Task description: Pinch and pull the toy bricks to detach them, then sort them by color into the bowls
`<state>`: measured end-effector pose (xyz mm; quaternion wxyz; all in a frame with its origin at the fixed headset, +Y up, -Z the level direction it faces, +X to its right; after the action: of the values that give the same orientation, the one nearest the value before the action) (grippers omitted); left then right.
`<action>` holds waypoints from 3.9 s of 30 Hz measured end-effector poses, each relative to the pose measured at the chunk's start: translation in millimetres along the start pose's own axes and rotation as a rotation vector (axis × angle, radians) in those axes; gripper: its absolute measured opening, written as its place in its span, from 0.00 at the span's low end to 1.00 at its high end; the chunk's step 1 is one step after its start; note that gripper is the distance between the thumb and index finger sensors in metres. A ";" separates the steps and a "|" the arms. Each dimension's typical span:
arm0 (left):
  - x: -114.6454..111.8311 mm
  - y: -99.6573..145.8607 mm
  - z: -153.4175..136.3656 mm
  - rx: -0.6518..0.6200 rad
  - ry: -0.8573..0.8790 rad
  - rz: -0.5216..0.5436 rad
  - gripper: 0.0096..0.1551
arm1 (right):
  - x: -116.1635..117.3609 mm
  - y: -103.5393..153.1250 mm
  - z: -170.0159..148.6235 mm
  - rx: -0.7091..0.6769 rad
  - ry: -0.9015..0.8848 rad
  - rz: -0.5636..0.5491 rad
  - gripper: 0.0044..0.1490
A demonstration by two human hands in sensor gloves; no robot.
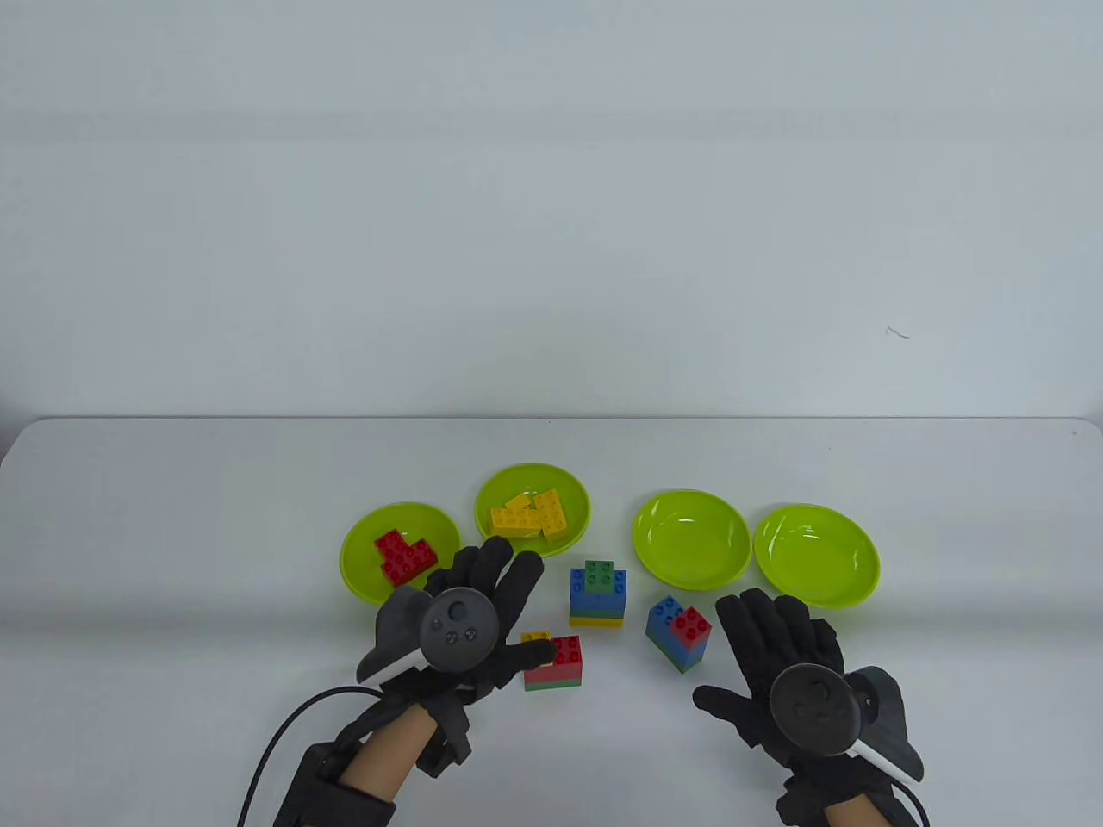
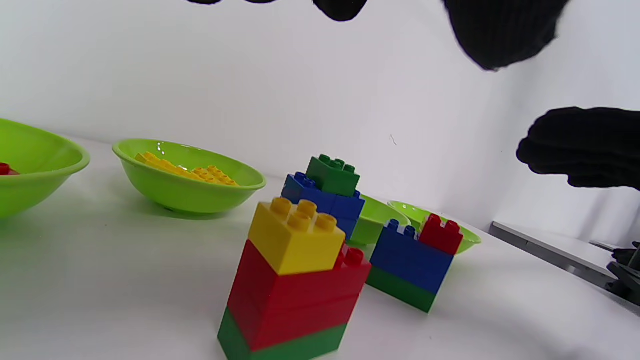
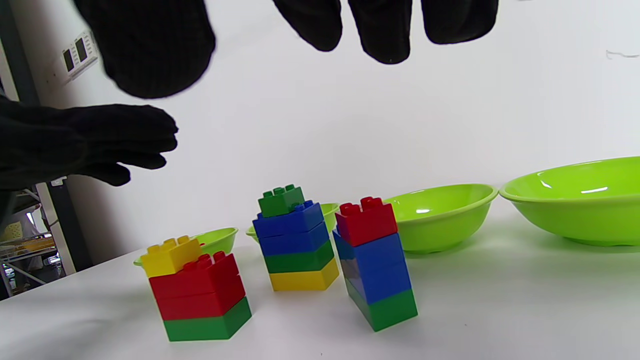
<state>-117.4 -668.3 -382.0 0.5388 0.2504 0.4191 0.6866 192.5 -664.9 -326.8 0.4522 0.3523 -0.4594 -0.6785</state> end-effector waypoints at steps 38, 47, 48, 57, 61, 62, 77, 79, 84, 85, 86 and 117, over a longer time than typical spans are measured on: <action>-9.8 15.8 22.8 -0.091 0.011 0.076 0.55 | 45.2 -73.9 3.1 0.178 0.075 -0.057 0.39; -1.0 10.3 35.2 -0.176 0.225 0.257 0.49 | -19.3 -52.4 60.1 -0.097 -0.225 -0.097 0.38; -0.7 9.6 35.7 -0.185 0.248 0.263 0.49 | -20.4 -50.6 63.9 -0.116 -0.243 -0.093 0.37; -6.2 6.1 38.5 -0.280 0.321 0.203 0.43 | -6.1 -36.4 85.2 -0.235 -0.357 -0.040 0.37; -8.8 6.5 40.0 -0.292 0.326 0.199 0.38 | -0.1 -32.4 82.8 -0.237 -0.369 -0.044 0.38; -8.6 6.8 40.4 -0.295 0.325 0.209 0.38 | 1.3 -31.1 81.2 -0.238 -0.381 -0.053 0.38; -6.7 7.9 30.0 -0.257 0.479 0.272 0.38 | 58.2 -29.1 49.2 -0.170 -0.894 -0.044 0.46; -6.3 8.4 30.1 -0.260 0.478 0.270 0.38 | 59.2 -27.5 49.9 -0.139 -0.894 -0.090 0.42; -4.9 8.3 30.1 -0.264 0.482 0.247 0.38 | 55.4 -23.5 54.5 -0.141 -0.845 -0.130 0.40; -3.8 8.0 31.1 -0.268 0.484 0.233 0.39 | 54.6 -23.1 54.7 -0.142 -0.838 -0.138 0.40; -2.1 8.0 32.7 -0.273 0.478 0.220 0.40 | 53.6 -22.4 55.5 -0.144 -0.837 -0.146 0.40; 13.9 19.0 73.8 -0.326 0.209 0.316 0.37 | 53.7 -19.8 73.5 -0.211 -0.627 -0.164 0.39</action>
<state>-72.9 -633.9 -328.8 0.4117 0.1504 0.3118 0.8430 102.7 -689.5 -324.6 0.2669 0.1135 -0.4735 -0.8317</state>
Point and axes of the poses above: the tracker on the back of each hand, its own z axis roughly to the thumb side, its own y axis roughly from the fingertips to the wrist, x = y × z, the point moved 3 cm from there along -y, roughly from the wrist to the fingertips
